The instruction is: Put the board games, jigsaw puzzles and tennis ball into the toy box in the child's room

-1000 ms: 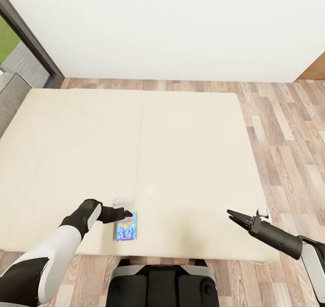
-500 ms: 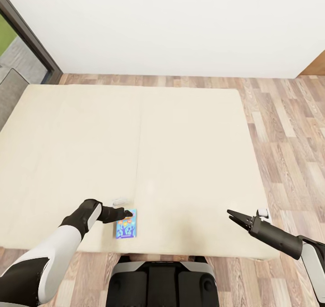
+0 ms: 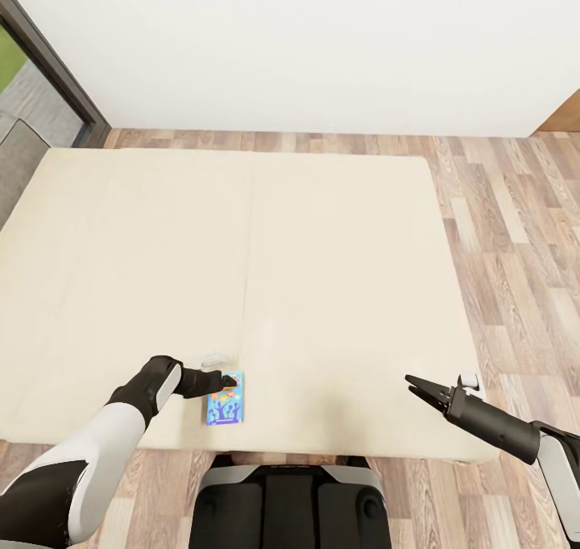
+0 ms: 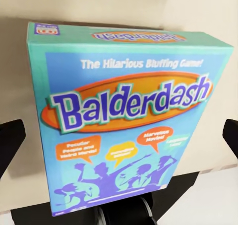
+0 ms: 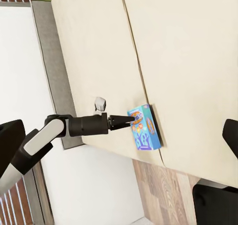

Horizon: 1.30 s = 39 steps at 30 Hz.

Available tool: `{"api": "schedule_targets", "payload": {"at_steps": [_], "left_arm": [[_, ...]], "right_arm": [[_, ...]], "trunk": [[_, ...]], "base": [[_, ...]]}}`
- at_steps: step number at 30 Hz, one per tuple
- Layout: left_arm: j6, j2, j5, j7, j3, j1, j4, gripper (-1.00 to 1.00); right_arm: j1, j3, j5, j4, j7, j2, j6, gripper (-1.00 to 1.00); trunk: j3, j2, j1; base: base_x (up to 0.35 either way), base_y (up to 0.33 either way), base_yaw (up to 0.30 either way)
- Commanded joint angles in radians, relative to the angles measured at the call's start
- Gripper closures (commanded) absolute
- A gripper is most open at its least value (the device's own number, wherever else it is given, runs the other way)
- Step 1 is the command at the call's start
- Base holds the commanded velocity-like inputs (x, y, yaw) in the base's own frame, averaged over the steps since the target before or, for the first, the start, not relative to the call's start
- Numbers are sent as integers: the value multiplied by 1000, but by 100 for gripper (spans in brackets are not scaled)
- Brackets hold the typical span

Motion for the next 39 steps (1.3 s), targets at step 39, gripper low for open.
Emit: {"api": "schedule_targets", "payload": {"at_steps": [39], "left_arm": [[-7, 1, 1, -4, 2, 0, -3, -100]], "right_arm": [[0, -2, 2, 3, 5, 0, 2, -100]], "trunk": [[-1, -1, 1]], "base": [[0, 0, 0]]}}
